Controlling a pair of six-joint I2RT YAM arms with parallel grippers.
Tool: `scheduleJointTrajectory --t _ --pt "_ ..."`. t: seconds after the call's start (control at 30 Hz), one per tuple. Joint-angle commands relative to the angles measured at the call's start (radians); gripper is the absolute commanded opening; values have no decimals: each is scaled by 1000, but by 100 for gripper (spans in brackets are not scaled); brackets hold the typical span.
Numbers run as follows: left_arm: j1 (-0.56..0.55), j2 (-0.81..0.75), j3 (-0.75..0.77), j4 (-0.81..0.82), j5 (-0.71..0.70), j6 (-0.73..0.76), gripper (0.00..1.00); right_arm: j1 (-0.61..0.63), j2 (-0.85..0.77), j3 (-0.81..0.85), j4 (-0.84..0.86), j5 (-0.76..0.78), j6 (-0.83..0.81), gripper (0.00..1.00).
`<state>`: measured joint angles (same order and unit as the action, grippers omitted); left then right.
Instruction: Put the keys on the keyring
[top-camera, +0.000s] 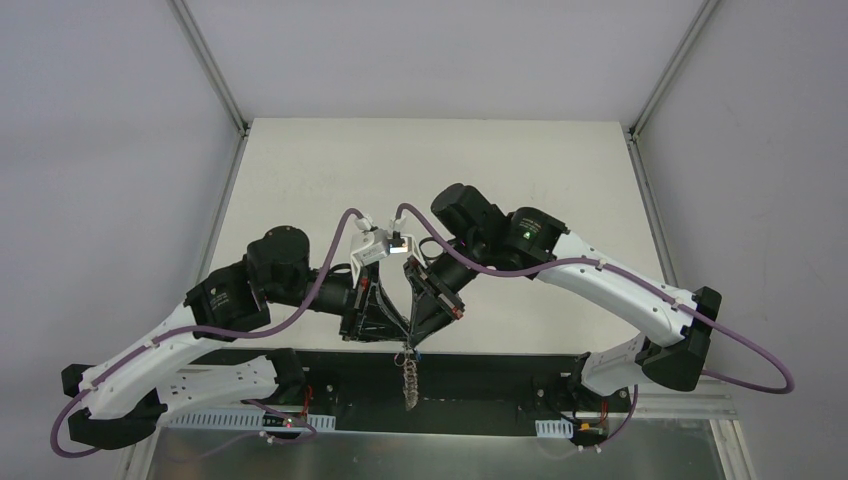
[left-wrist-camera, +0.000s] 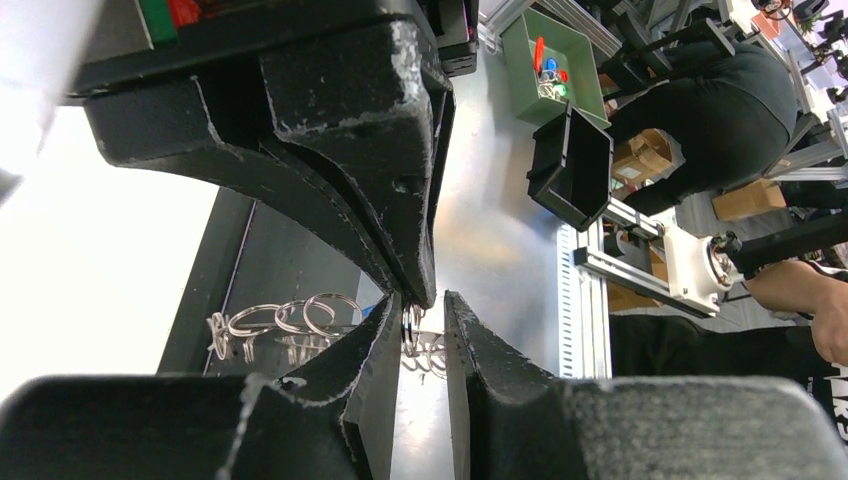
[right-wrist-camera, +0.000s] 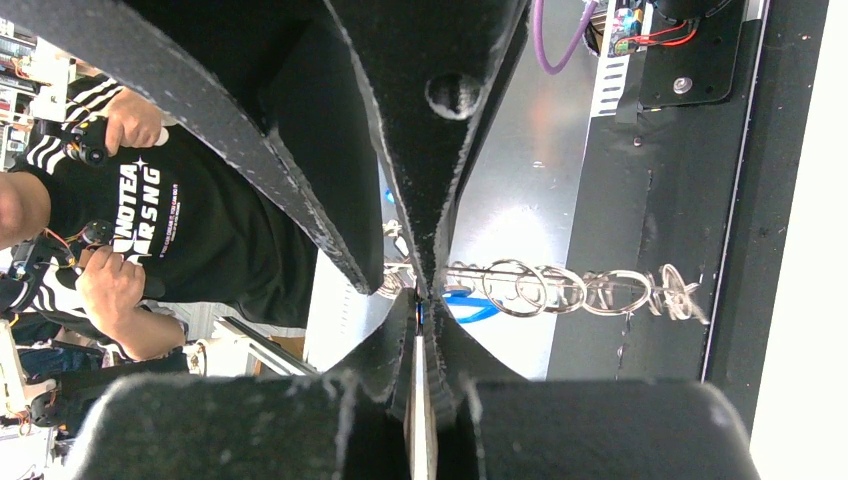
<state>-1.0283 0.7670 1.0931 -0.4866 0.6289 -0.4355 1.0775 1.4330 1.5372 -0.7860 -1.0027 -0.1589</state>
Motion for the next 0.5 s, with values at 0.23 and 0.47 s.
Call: scheduleJointTrajectory --t 0.23,0.47 --pt "-6 -4 36 -32 31 3 19 -2 -25 49 47 -9 -7 0" --pt "-6 13 33 -34 52 3 16 -3 -25 50 56 -3 2 0"
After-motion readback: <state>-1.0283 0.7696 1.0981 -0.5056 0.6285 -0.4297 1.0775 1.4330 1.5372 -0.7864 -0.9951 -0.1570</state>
